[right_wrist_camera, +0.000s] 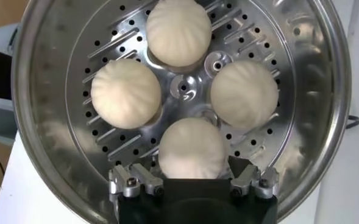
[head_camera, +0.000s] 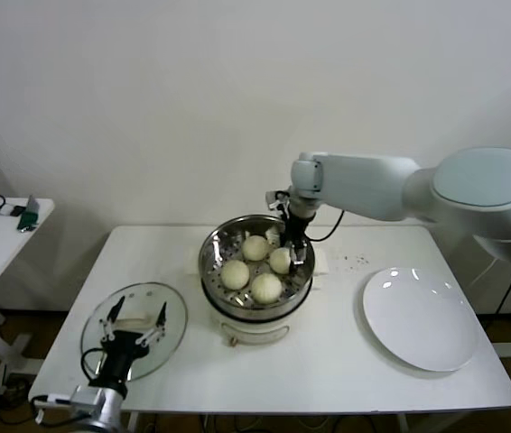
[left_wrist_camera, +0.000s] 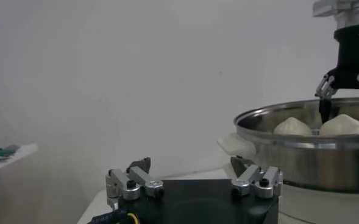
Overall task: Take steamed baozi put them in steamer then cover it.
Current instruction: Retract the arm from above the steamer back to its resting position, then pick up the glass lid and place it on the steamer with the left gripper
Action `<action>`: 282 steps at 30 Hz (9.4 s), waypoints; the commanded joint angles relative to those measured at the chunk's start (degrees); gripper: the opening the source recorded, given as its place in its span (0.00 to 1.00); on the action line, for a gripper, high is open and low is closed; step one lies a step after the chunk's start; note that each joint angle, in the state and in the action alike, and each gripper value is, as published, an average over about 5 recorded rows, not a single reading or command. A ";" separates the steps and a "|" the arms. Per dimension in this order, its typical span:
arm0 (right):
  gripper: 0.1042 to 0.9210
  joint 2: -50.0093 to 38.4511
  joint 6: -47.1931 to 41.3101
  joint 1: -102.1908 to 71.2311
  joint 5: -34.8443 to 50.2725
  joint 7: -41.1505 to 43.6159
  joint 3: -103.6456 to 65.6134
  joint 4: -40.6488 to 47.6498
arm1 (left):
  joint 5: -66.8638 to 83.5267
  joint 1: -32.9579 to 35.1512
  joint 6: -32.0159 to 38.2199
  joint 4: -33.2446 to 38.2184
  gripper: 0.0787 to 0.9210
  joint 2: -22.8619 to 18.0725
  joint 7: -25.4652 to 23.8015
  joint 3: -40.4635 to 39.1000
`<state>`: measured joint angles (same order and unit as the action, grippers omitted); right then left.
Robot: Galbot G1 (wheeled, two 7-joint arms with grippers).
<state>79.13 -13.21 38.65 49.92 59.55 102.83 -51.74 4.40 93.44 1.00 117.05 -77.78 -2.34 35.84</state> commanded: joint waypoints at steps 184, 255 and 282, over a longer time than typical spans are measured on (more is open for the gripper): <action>0.88 -14.66 17.53 -120.16 -30.91 -46.41 -143.58 -46.85 | -72.56 -14.30 -34.17 8.77 0.08 19.07 6.05 -14.55; 0.88 -11.47 20.51 -120.88 -33.11 -45.90 -146.97 -43.61 | -92.41 -44.73 -44.76 -20.45 0.08 -6.05 -15.20 -46.88; 0.88 -10.20 20.92 -120.76 -33.38 -45.09 -147.51 -43.17 | -90.92 -44.28 -44.97 -21.45 0.08 -5.27 -12.33 -46.59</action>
<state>68.81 7.67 -82.07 16.54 14.33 -44.65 -94.95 -86.87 49.06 -42.16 95.79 -83.09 -15.03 -10.84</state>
